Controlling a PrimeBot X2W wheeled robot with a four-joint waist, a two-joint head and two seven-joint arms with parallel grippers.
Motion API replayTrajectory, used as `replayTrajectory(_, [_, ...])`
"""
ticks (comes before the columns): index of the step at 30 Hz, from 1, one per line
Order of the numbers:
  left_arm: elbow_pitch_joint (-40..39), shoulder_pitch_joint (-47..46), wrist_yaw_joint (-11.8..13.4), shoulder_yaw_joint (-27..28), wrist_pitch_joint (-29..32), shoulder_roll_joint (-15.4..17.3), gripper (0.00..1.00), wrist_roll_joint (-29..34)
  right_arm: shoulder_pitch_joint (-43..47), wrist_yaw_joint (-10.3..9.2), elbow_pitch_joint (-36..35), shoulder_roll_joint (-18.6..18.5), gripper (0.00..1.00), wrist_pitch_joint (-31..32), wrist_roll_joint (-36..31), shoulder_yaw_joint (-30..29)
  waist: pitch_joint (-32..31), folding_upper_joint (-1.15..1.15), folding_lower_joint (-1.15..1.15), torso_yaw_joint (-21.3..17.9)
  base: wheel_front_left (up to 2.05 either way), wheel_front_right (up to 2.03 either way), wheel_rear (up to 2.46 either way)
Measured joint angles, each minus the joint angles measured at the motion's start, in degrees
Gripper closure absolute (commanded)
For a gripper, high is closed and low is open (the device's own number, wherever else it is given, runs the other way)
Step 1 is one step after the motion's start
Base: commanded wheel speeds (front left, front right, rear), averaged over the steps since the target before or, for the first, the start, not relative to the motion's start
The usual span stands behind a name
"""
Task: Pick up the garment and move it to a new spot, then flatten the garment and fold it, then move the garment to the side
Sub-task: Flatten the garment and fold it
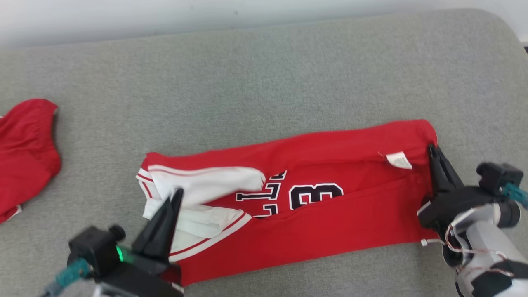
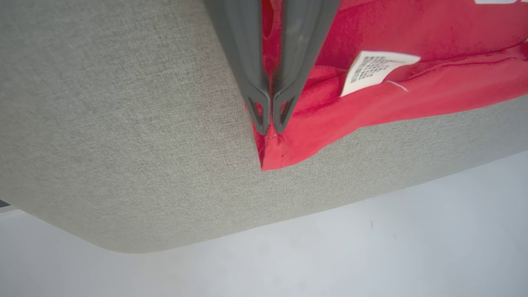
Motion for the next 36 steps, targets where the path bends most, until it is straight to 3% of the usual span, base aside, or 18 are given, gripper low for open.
replayTrajectory(8, [2.3, 7.5, 0.1, 1.6, 0.0, -3.8, 1.0, 2.6, 6.3, 0.0, -4.7, -1.2, 1.0, 1.5, 1.2, -1.7, -2.7, 0.0, 0.0, 1.2, 0.0, 0.0, 0.0])
replayTrajectory(16, [9.4, 9.2, -3.2, 4.7, 0.0, -8.1, 0.97, 4.2, 10.5, 0.0, -7.0, -1.3, 1.0, 5.2, 1.0, -4.6, -4.2, 0.01, 0.01, 2.2, 0.0, 0.0, 0.0])
replayTrajectory(18, [10.5, 9.1, -3.4, 5.6, 0.0, -9.1, 0.0, 6.3, 11.0, 0.0, -7.2, -0.9, 0.09, 5.6, 0.2, -4.9, -4.6, 0.01, 0.01, 2.4, 0.0, 0.0, 0.0])
replayTrajectory(19, [10.7, 9.1, -3.4, 7.1, 0.0, -10.1, 0.0, 7.2, 11.3, 0.0, -7.4, -0.7, 0.0, 5.6, 0.0, -5.2, -4.8, 0.01, 0.01, 2.5, 0.0, 0.0, 0.0])
replayTrajectory(28, [7.4, 12.6, -1.3, 22.6, 0.0, -16.3, 0.0, 21.3, 14.0, 0.0, -9.4, 0.1, 0.0, 5.2, -3.4, -9.1, -7.9, 0.01, 0.01, 3.2, 0.0, 0.0, 0.0])
replayTrajectory(36, [4.0, 18.6, -1.3, 32.7, 0.0, -19.1, 0.0, 30.7, 15.1, 0.0, -9.0, -0.1, 0.0, 7.9, -6.6, -10.9, -10.8, 0.01, 0.01, 4.4, 0.0, 0.0, 0.0])
